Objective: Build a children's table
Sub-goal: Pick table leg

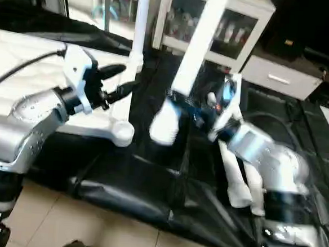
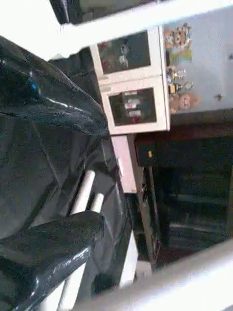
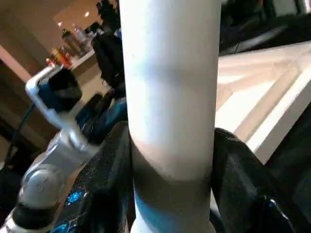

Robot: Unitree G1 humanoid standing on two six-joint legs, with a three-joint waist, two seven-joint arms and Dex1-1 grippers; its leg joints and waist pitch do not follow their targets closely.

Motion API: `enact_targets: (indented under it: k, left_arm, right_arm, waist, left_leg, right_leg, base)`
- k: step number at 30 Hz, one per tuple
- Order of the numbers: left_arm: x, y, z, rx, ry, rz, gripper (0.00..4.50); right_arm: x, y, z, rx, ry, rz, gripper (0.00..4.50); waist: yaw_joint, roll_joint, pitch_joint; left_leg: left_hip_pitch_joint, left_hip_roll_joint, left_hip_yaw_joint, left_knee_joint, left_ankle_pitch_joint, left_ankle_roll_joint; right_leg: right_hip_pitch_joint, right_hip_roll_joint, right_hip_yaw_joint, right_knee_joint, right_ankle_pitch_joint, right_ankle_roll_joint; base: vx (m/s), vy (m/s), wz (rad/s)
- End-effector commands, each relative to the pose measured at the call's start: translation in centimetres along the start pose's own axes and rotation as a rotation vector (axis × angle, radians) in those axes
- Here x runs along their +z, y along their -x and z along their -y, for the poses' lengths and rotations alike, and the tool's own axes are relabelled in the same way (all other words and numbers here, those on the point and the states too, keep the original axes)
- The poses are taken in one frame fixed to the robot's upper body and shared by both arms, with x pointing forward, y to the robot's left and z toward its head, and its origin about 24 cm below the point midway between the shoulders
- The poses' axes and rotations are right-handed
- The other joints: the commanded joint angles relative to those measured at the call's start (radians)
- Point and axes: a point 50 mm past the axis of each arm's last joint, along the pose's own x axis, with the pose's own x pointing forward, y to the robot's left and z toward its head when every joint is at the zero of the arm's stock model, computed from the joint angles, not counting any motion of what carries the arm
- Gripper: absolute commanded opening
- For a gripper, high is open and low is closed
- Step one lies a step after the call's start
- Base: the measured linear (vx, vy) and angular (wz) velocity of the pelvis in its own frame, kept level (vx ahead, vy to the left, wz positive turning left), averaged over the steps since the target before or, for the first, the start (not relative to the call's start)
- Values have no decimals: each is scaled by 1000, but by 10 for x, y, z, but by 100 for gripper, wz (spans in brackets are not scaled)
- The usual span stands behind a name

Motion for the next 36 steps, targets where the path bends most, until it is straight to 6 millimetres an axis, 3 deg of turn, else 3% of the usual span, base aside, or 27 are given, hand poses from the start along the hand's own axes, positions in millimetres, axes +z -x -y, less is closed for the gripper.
enact_targets:
  k: [1, 8, 11, 12, 13, 14, 15, 18, 22, 30, 36]
  left_arm:
    - [15, -6, -3, 20, 5, 47, 300]
    - [16, -22, -16, 127, -39, -31, 300]
    - [24, -38, 4, -9, 202, 49, 300]
    - [32, -38, 16, -142, 366, 125, 300]
    - [38, -35, 24, -249, 472, 173, 317]
    - [39, -31, 31, -354, 539, 160, 327]
    - [38, -28, 35, -419, 576, 142, 333]
    - [38, -27, 35, -461, 605, 133, 348]
    - [50, -23, 39, -603, 765, 199, 381]
    - [43, -27, 45, -587, 703, 92, 447]
    - [36, -35, 42, -522, 654, 15, 450]
  right_arm:
    - [7, 7, -6, -1, 84, -13, 186]
    - [1, 2, -8, -24, 208, -50, 186]
    - [-3, -7, -19, 34, 235, -53, 186]
    - [-3, -7, -19, 37, 236, -53, 186]
    - [-3, -8, -20, 41, 241, -56, 186]
    - [-4, -6, -21, 58, 252, -68, 186]
    - [-5, -6, -23, 71, 261, -77, 186]
    - [-6, -4, -25, 91, 271, -93, 186]
    - [-9, 0, -28, 116, 291, -126, 186]
    - [-15, 4, -32, 162, 330, -209, 185]
    - [-18, 7, -32, 166, 354, -250, 185]
  waist:
    - [6, 17, -72]
    - [12, 18, -69]
    - [17, 27, -73]
    - [19, 23, -74]
    - [28, 29, -75]
    - [29, 27, -74]
    - [29, 24, -73]
    - [28, 25, -68]
    - [29, 28, -67]
    - [31, 30, -67]
    - [31, 29, -68]
  left_leg:
    - [42, 21, -1, -88, -251, -108]
    - [43, 22, -3, -89, -279, -118]
    - [44, 23, -5, -87, -246, -129]
    - [44, 22, -3, -86, -238, -128]
    - [47, 19, 0, -82, -223, -141]
    - [46, 18, -1, -84, -224, -139]
    - [43, 12, 2, -83, -227, -137]
    - [44, 17, 1, -89, -259, -114]
    - [46, 19, 0, -91, -289, -120]
    - [45, 25, -3, -95, -274, -121]
    - [46, 24, -2, -94, -269, -122]
  right_leg:
    - [23, -38, 3, -76, -156, -149]
    - [19, -41, 2, -83, -209, -132]
    - [22, -44, -1, -69, -134, -160]
    - [21, -42, -1, -70, -111, -173]
    - [21, -40, -3, -59, -65, -206]
    - [22, -38, -3, -63, -57, -210]
    - [25, -32, -4, -60, -53, -212]
    - [29, -35, -1, -74, -113, -193]
    - [27, -38, -2, -79, -165, -188]
    - [31, -41, -3, -82, -160, -159]
    - [31, -41, -3, -82, -152, -159]
  base:
    - [0, 0, 0]
    - [0, 0, 0]
    - [0, 0, 0]
    - [0, 0, 0]
    - [0, 0, 0]
    - [0, 0, 0]
    - [0, 0, 0]
    - [0, 0, 0]
    - [0, 0, 0]
    - [0, 0, 0]
    - [0, 0, 0]
